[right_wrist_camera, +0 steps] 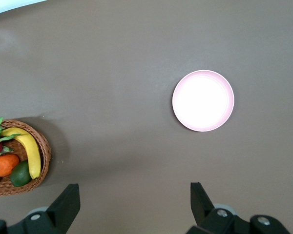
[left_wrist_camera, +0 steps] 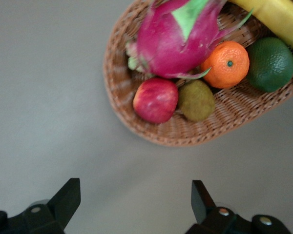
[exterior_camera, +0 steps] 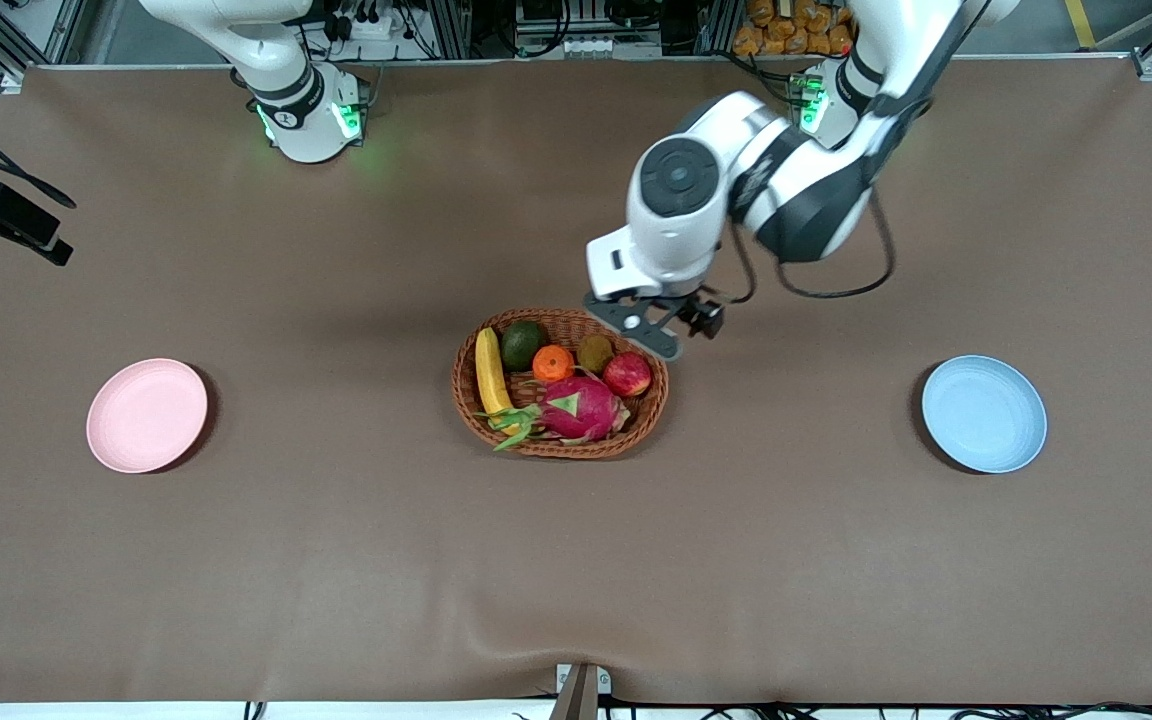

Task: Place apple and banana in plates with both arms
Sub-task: 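Move the left gripper over the basket toward the red apple, then lower the left gripper and close it on the red apple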

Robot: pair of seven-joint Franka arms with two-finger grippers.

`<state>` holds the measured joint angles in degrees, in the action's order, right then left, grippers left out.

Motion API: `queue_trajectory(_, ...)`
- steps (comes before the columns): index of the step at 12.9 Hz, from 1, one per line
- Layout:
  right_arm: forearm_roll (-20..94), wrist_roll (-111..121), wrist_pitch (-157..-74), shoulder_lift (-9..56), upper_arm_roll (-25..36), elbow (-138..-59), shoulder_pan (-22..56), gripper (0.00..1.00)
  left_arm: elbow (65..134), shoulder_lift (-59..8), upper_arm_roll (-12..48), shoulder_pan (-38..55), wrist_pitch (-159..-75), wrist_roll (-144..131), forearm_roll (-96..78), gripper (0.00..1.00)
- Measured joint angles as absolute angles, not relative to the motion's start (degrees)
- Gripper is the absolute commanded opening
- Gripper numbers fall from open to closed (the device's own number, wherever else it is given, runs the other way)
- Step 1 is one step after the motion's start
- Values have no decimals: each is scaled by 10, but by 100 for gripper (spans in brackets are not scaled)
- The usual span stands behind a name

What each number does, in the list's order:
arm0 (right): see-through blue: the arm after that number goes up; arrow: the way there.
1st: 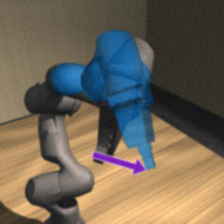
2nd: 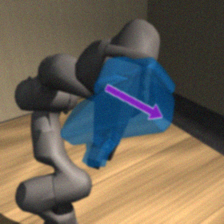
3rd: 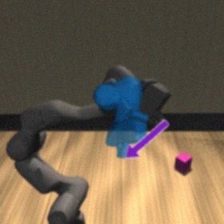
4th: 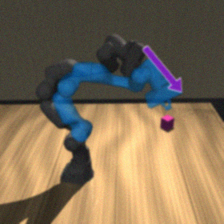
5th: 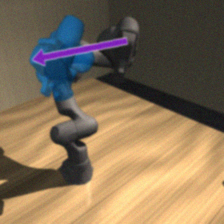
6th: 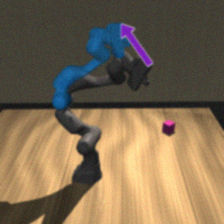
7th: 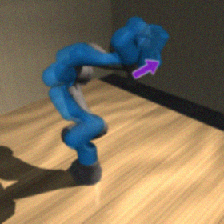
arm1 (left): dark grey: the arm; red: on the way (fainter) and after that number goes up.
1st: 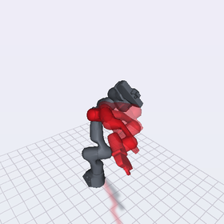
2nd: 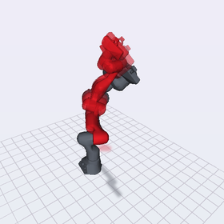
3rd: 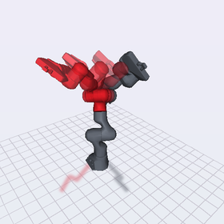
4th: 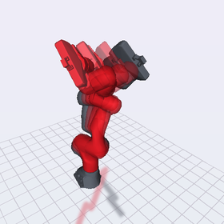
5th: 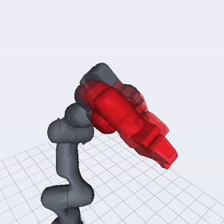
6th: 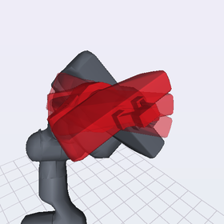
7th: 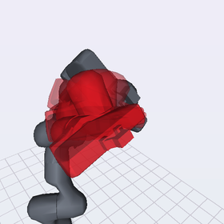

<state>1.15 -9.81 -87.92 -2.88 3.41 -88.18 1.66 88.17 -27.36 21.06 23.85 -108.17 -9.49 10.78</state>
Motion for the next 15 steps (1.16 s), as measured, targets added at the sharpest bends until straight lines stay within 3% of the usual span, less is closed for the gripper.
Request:
queue_trajectory(8, 12, -98, -874, -29, 34, -882, 17, 100, 877, -386, 208, 242, -1217, -20, 162, 100)
queue_trajectory(15, 12, -98, -873, -26, 34, -883, 17, 100, 875, -410, 208, 248, -1233, -19, 169, 97)
